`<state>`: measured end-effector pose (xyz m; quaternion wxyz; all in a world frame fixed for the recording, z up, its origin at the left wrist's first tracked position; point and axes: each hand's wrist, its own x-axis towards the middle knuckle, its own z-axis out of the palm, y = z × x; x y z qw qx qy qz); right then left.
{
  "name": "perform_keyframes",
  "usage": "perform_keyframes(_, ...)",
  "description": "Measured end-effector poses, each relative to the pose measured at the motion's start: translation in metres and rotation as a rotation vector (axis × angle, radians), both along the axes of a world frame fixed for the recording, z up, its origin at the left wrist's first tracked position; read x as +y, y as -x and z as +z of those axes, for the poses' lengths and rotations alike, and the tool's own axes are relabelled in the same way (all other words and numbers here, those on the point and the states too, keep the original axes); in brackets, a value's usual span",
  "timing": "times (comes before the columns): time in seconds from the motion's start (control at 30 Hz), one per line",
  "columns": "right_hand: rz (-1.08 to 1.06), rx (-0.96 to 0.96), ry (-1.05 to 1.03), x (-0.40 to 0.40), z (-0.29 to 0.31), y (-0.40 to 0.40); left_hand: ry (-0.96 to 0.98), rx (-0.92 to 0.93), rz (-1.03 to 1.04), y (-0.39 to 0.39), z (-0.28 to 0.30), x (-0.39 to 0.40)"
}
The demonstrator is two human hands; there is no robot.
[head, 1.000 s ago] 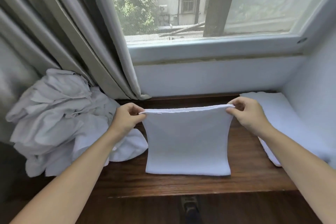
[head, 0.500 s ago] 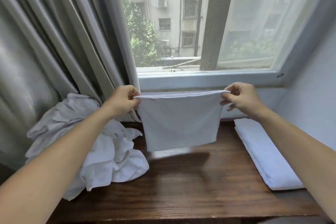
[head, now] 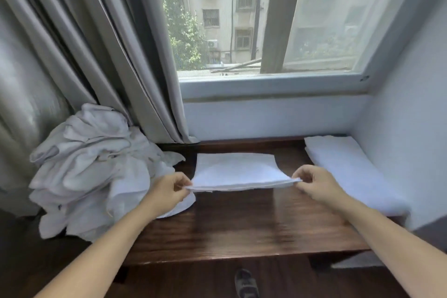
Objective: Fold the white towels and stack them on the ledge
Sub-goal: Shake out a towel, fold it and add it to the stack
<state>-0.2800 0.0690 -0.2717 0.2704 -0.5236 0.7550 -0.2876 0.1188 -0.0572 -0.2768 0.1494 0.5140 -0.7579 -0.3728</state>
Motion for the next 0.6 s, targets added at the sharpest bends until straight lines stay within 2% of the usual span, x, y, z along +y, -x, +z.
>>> perform_keyframes(0.17,0.062,0.060,-0.263,0.062,-0.071,-0.019,-0.125,-0.180,-0.076,-0.018,-0.069,0.068)
perform_keyframes(0.37,0.214,0.070,-0.435,0.080,-0.079,-0.030,-0.195,-0.237,-0.140,-0.034,-0.080,0.088)
perform_keyframes(0.47,0.211,0.072,-0.395,0.063,-0.070,-0.025,-0.207,-0.219,-0.144,-0.030,-0.070,0.068)
perform_keyframes(0.6,0.109,-0.008,-0.256,0.017,-0.053,-0.009,-0.192,0.009,-0.068,-0.008,-0.061,0.014)
